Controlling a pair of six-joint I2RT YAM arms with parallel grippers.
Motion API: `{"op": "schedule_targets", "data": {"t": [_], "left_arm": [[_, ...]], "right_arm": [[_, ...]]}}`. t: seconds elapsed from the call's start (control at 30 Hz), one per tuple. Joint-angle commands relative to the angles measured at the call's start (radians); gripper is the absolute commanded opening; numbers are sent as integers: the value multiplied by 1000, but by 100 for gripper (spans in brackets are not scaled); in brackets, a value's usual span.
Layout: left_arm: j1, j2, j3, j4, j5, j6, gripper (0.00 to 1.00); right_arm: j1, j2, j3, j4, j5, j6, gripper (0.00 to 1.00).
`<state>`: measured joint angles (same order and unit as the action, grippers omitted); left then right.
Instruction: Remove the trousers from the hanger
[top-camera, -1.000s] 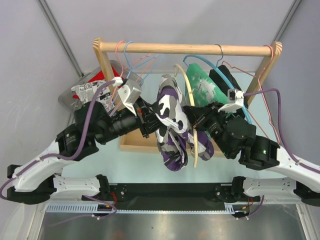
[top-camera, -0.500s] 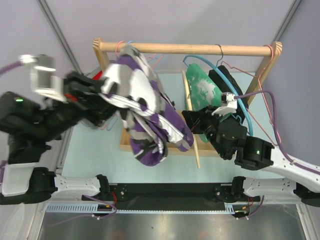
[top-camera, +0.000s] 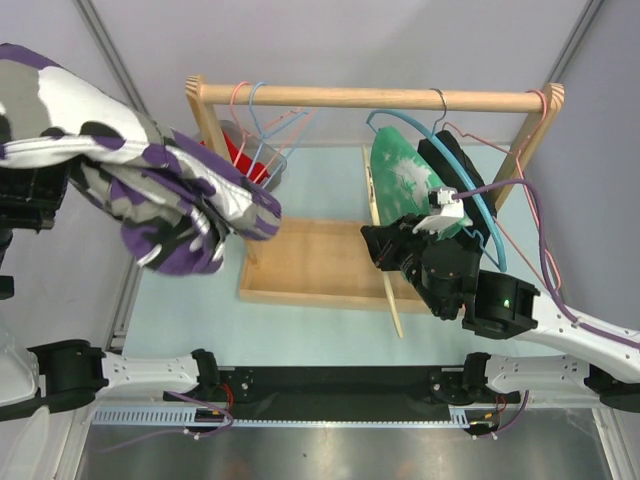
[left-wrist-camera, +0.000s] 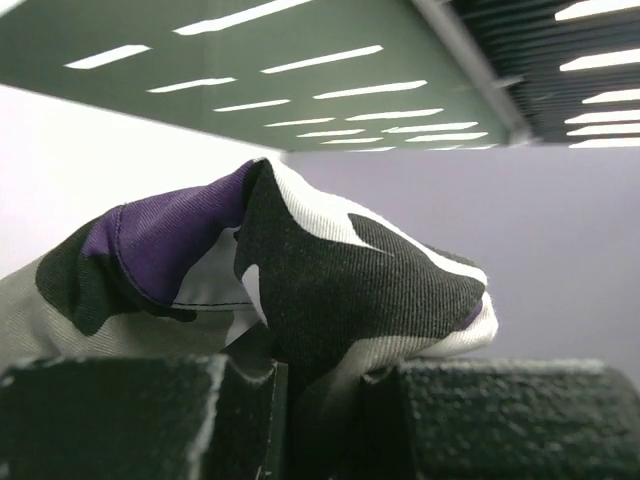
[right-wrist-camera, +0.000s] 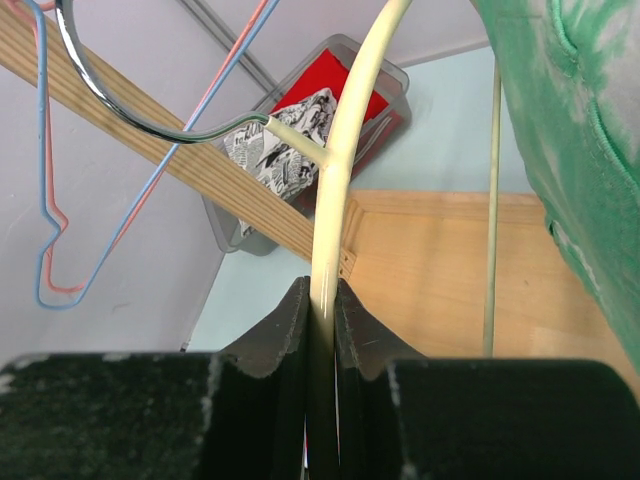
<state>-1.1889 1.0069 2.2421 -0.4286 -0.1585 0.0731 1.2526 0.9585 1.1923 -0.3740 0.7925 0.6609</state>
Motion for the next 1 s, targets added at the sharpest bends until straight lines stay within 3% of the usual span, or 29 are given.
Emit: {"op": "schedule_targets", "data": {"t": [0.0,0.17,0.23,0.3,0.47,0.67,0.77,0.97], "left_arm": [[-2,64,8,111,-220,312,0],[-2,119,1,187,-464,658,0],[2,130,-85,255,-571,816,0],[8,121,-142,358,-608,869,0],[118,75,-245,404,-584,766,1],[397,118,-245,134,-491,446,0],[509,34,-381,157,-400,306,0],[624,-68,-565,151,-460,189,0]], "right_arm": [[-4,2,15,46,20,-27,0],[-12,-10,4,40,28,-34,0],[-16,-15,0,46,24,-38,0],[-24,-15,-8,56,16,-41,0],[-47,-1,-17,81,-29,-52,0],[-73,-9,-37,98,-71,-52,0],[-85,-17,-51,96,-84,-47,0],[-113,-35,-80,104,-122,-32,0]]}}
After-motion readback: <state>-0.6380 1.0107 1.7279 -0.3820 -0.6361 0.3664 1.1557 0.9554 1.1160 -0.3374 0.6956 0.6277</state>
